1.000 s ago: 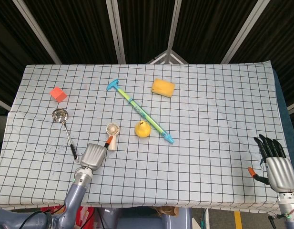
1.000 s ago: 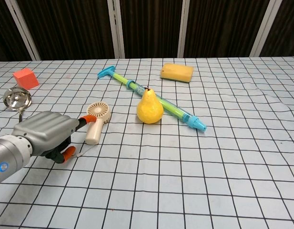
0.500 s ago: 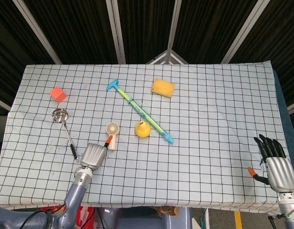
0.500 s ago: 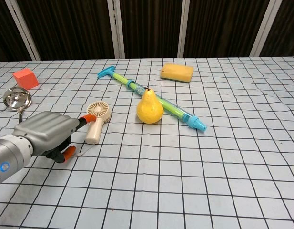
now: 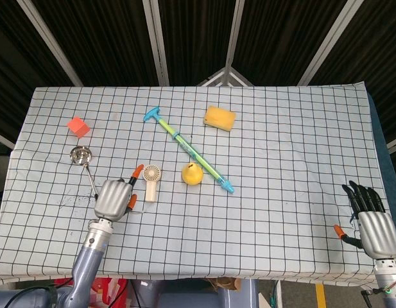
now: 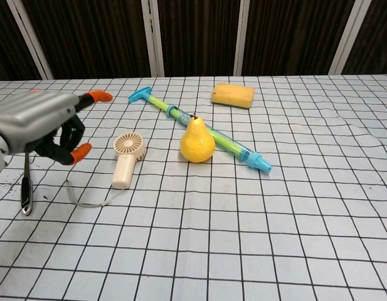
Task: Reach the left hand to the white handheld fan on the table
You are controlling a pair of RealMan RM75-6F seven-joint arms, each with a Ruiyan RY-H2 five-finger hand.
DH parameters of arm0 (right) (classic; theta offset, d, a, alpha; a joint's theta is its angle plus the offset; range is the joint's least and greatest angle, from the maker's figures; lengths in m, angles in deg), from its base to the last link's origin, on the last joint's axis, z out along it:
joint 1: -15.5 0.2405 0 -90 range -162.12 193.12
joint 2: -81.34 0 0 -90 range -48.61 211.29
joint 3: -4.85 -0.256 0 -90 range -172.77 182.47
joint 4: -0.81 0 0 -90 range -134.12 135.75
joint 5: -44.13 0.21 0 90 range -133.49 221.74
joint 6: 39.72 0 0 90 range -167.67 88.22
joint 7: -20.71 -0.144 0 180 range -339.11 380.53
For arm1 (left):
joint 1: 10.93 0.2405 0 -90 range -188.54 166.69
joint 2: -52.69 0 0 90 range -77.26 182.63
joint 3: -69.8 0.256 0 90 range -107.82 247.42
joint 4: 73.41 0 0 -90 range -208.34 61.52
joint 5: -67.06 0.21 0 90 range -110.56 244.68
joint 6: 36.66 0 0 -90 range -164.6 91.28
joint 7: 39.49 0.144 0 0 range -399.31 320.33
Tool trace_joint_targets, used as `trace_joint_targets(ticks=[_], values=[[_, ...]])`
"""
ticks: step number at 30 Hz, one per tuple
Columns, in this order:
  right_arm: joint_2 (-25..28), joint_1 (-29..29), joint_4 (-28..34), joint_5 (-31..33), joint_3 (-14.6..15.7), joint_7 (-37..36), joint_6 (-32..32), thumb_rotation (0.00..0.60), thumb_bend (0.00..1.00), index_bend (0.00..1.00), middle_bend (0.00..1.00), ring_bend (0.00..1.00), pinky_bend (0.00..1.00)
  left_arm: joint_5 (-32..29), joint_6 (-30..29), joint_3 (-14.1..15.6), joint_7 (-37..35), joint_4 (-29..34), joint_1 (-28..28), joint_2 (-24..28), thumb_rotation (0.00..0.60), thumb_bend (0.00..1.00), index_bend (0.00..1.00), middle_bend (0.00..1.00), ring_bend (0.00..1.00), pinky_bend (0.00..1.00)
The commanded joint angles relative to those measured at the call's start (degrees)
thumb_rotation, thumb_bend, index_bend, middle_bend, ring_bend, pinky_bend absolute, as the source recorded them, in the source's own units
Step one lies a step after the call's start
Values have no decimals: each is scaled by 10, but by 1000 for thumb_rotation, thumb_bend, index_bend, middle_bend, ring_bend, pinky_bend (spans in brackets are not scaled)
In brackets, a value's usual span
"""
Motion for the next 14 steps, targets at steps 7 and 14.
trace_joint_targets(ticks=[7,14], values=[[-2,-1,0,0,0,8,-2,600,279,70,0,0,0,111,-98,99,-110,35,105,116,600,305,0,124,63,127],[-4,-1,2,1,-1,13,-4,600,279,70,0,0,0,183,-156,157,-153,15,164,174,600,213,0,0,0,0]])
